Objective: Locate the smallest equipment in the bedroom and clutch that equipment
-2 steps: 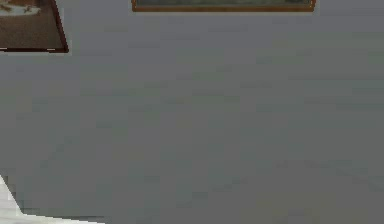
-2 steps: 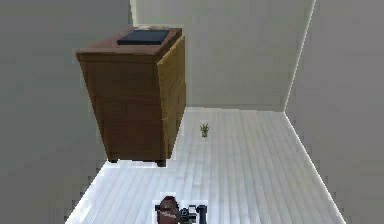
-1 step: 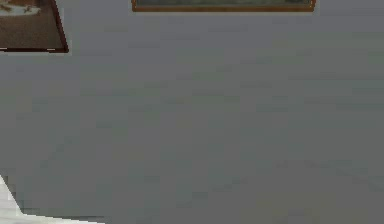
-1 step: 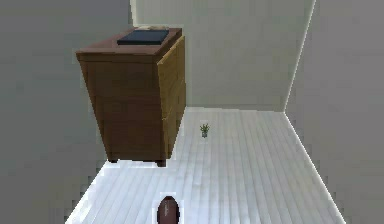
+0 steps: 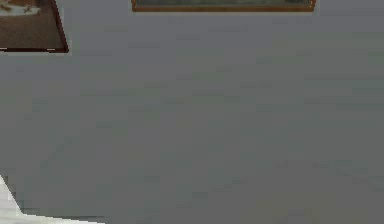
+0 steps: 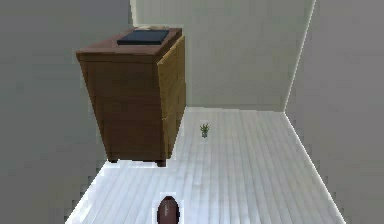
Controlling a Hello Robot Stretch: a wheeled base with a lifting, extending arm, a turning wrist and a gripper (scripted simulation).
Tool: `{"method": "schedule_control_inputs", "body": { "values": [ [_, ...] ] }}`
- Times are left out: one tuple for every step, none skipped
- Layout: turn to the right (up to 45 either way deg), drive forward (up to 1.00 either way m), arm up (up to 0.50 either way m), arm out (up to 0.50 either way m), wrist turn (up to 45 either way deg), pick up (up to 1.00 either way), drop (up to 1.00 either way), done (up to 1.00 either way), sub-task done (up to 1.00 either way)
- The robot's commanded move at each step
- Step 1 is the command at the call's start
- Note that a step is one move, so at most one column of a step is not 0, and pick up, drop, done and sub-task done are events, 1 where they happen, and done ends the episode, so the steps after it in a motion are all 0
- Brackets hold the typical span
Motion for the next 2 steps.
{"method": "schedule_control_inputs", "body": {
  "values": [
    [0.0, 0.00, 0.10, 0.00, 0.0, 0.00, 0.00, 0.00, 0.00],
    [0.0, 0.00, 0.00, 0.00, 0.0, 0.00, 0.00, 1.00, 0.00]
  ]
}}
